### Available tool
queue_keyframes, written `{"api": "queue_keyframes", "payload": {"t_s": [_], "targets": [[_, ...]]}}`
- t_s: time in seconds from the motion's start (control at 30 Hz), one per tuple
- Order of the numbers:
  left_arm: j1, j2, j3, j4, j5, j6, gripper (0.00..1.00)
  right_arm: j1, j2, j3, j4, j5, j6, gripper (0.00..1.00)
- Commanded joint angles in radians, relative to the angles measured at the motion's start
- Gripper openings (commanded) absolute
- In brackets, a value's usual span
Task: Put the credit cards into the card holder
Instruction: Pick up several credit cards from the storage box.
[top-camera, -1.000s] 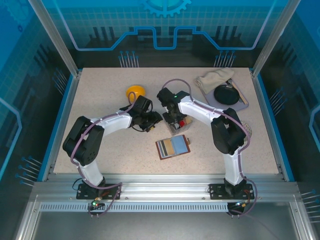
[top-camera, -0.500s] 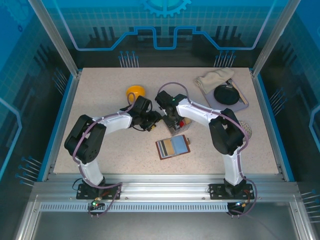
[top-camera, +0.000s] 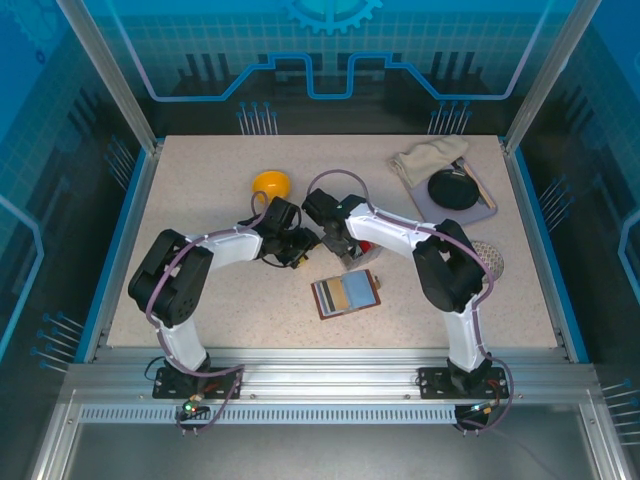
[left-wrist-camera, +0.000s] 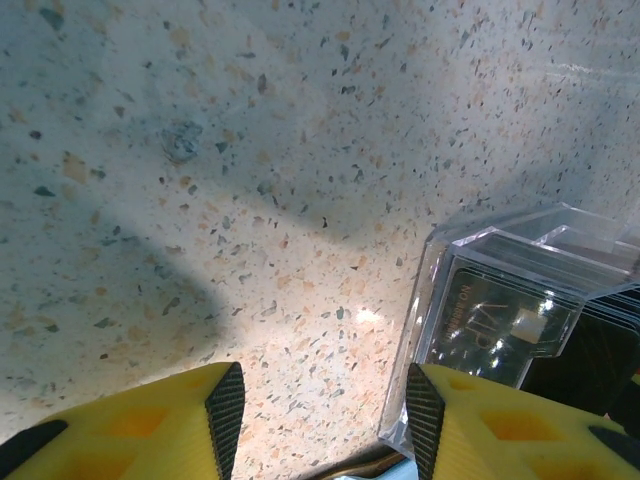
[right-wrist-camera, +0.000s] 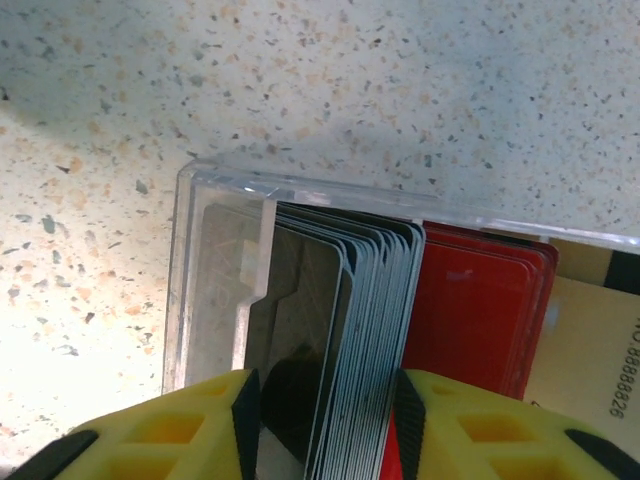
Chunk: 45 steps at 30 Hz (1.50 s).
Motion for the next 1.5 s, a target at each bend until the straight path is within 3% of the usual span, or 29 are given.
{"api": "queue_keyframes", "payload": {"t_s": [0.0, 0.2, 0.47, 0.7, 1.23, 1.47], "targets": [[0.009, -0.03, -0.001, -0.009, 0.003, -0.01, 0.5, 0.001, -0.042, 0.002, -0.009, 0.047, -0.01, 0.37], [0.009, -0.034, -0.007, -0.008, 0.008, -0.012, 0.5, -0.001, -0.045, 0.002, -0.015, 0.056, -0.01, 0.32], [0.009, -0.033, -0.004, -0.011, 0.01, -0.006, 0.5, -0.01, -0.044, 0.002, -0.021, 0.024, -0.007, 0.14], [0.009, -0.028, 0.001, -0.013, 0.012, -0.004, 0.5, -0.011, -0.063, 0.011, -0.039, 0.014, 0.003, 0.07], [0.009, -0.029, 0.022, -0.013, 0.031, 0.01, 0.51, -0.071, -0.147, 0.017, -0.067, -0.139, 0.039, 0.03], [0.009, -0.034, 0.021, -0.003, 0.043, 0.016, 0.51, -0.105, -0.113, 0.018, -0.064, -0.181, 0.046, 0.04]]}}
